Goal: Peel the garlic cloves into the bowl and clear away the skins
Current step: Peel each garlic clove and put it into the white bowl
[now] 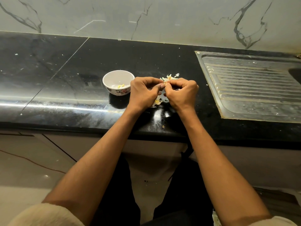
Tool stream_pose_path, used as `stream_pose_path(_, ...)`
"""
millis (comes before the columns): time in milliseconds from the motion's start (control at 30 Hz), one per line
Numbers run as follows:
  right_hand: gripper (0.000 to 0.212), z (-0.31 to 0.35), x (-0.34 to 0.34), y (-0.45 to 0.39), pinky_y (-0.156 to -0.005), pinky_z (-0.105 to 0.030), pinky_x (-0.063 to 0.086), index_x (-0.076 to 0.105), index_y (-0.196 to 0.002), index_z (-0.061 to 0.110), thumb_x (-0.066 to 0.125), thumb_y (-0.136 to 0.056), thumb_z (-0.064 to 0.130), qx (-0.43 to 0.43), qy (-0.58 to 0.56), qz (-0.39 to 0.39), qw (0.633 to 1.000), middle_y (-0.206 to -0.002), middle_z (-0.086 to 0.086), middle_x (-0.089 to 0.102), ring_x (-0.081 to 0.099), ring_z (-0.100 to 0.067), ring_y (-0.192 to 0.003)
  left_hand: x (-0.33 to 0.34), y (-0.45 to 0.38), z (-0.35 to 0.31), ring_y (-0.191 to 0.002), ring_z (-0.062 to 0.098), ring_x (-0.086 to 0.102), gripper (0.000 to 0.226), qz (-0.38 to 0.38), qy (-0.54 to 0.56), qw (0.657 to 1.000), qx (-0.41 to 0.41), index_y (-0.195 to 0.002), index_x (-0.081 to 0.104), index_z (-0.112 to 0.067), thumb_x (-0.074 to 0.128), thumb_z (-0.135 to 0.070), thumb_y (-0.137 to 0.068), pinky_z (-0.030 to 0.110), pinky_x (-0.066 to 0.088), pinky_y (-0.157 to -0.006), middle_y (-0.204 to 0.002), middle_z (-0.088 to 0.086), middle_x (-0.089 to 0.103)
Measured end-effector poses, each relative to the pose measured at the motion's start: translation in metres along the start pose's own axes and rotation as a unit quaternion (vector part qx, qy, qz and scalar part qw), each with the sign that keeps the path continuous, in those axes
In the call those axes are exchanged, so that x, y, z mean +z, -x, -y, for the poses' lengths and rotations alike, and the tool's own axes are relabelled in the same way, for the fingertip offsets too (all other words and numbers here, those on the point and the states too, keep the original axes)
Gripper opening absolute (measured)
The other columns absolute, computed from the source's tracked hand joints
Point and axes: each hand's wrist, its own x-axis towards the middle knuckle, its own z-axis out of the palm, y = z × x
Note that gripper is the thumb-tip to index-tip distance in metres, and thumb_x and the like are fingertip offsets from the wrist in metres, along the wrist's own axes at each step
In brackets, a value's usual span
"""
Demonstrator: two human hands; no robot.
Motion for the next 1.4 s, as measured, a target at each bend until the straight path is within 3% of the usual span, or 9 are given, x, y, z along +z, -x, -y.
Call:
stream_pose_path(200,0.009,-0.0010,0.0017,-0.0005,-0.066,-0.029,0.061,0.084,-0.082,0.012,0.075,-0.078,0.011,-0.019,0.010,0.007,1.000,-0.077,0.001,0.077,0.072,-0.006,-0.068,-0.0005,-0.0010,0.0026,-0.078,0.015,0.078,0.010,-0.005,-0.003,1.000,-0.004,-0.093,0.081,-0.005,0.077,-0.002,-0.085,0.038,0.065,-0.076,-0.085,0.004,0.079)
stream_pose_path(467,0.011,-0.0023,0.0024,-0.0013,-0.069,-0.027,0.061,0.084,-0.082,0.011,0.075,-0.077,0.008,-0.007,-0.010,0.002,1.000,-0.077,0.006,0.076,0.073,-0.004,-0.070,-0.0010,0.0004,0.0004,-0.080,0.016,0.078,0.009,-0.004,0.026,1.000,-0.008,-0.094,0.080,-0.001,0.075,0.001,-0.086,0.031,0.064,-0.078,-0.086,0.007,0.079)
stream_pose_path(633,0.012,-0.0042,0.0032,-0.0026,-0.066,-0.041,0.064,0.083,-0.082,0.012,0.074,-0.078,0.005,0.055,-0.052,0.006,0.997,-0.074,0.015,0.073,0.075,-0.011,-0.068,-0.0005,-0.0008,0.0022,-0.079,0.021,0.078,0.006,-0.019,0.066,0.997,-0.022,-0.092,0.079,0.000,0.077,0.002,-0.086,0.032,0.063,-0.077,-0.085,0.009,0.079)
stream_pose_path(800,0.027,-0.0020,0.0016,-0.0034,-0.062,-0.048,0.064,0.079,-0.073,0.028,0.073,-0.079,0.003,0.103,-0.079,0.006,0.992,-0.066,0.009,0.074,0.075,-0.018,-0.059,-0.0009,-0.0019,0.0026,-0.080,0.022,0.078,0.011,-0.030,0.096,0.994,-0.032,-0.090,0.078,-0.007,0.077,0.003,-0.086,0.032,0.063,-0.079,-0.084,0.008,0.079)
stream_pose_path(867,0.026,-0.0005,0.0005,-0.0030,-0.061,-0.048,0.064,0.079,-0.074,0.026,0.073,-0.081,0.002,0.108,-0.083,0.022,0.990,-0.069,0.004,0.076,0.075,-0.018,-0.059,-0.0009,-0.0021,0.0035,-0.082,0.022,0.078,0.012,-0.027,0.096,0.995,-0.031,-0.091,0.078,-0.005,0.076,0.005,-0.086,0.033,0.063,-0.079,-0.086,0.008,0.079)
stream_pose_path(1000,0.005,-0.0018,0.0012,-0.0025,-0.063,-0.047,0.065,0.082,-0.085,0.010,0.079,-0.081,0.008,0.102,-0.072,0.053,0.991,-0.077,0.000,0.077,0.076,-0.017,-0.065,-0.0011,-0.0027,0.0040,-0.082,0.024,0.078,0.010,-0.028,0.102,0.994,-0.033,-0.093,0.077,0.000,0.074,0.007,-0.086,0.033,0.063,-0.078,-0.087,0.011,0.078)
stream_pose_path(1167,0.006,0.0005,0.0012,-0.0004,-0.063,-0.025,0.060,0.082,-0.082,0.013,0.080,-0.077,0.009,0.023,-0.008,0.029,0.999,-0.075,0.010,0.073,0.071,-0.005,-0.064,-0.0005,-0.0026,0.0051,-0.080,0.026,0.078,0.009,-0.026,0.102,0.994,-0.042,-0.092,0.078,-0.002,0.075,0.004,-0.087,0.039,0.064,-0.079,-0.085,0.010,0.079)
stream_pose_path(1400,0.007,0.0004,0.0007,0.0003,-0.061,-0.035,0.061,0.082,-0.078,0.013,0.076,-0.075,0.012,-0.002,0.011,0.028,1.000,-0.073,0.004,0.076,0.071,-0.010,-0.062,-0.0016,-0.0026,0.0064,-0.081,0.021,0.078,0.006,-0.015,0.064,0.997,-0.043,-0.093,0.079,-0.004,0.078,-0.004,-0.086,0.042,0.065,-0.078,-0.085,0.006,0.079)
